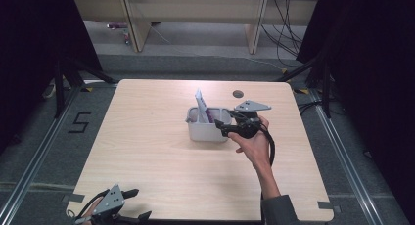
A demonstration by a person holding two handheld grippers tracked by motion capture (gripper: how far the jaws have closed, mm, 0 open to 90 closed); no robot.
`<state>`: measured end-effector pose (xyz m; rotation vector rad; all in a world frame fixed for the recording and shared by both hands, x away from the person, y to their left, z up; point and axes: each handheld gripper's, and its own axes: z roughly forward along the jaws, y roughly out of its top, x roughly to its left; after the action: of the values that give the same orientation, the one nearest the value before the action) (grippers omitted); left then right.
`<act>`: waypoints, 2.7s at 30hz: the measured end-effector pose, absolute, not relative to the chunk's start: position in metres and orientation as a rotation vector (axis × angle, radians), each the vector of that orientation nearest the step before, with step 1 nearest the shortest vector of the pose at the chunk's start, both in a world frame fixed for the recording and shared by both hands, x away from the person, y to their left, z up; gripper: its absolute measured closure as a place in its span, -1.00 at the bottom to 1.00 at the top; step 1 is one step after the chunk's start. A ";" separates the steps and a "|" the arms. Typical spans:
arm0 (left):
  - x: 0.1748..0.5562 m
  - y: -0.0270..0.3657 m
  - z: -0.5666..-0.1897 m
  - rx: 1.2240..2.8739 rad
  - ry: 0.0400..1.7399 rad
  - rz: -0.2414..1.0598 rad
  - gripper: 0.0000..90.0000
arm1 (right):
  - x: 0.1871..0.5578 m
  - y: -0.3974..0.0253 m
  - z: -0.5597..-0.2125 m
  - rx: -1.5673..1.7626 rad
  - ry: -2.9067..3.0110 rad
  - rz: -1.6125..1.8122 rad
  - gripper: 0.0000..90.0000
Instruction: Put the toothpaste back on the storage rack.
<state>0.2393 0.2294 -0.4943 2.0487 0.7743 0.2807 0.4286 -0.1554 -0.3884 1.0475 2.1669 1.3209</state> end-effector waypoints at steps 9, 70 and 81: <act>0.239 0.229 -0.495 2.043 0.777 0.285 -0.63 | 0.413 -0.162 -0.390 1.038 2.149 1.331 -0.26; 0.239 0.229 -0.494 2.034 0.780 0.285 -0.63 | 0.357 -0.192 -0.413 1.049 2.187 1.323 -0.40; 0.239 0.230 -0.493 2.034 0.775 0.290 -0.63 | 0.344 -0.201 -0.419 1.059 2.198 1.296 -0.41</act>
<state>0.2391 0.2303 -0.4933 2.0342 0.7752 0.2897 0.3436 -0.2011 -0.4195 1.0593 2.1980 1.2960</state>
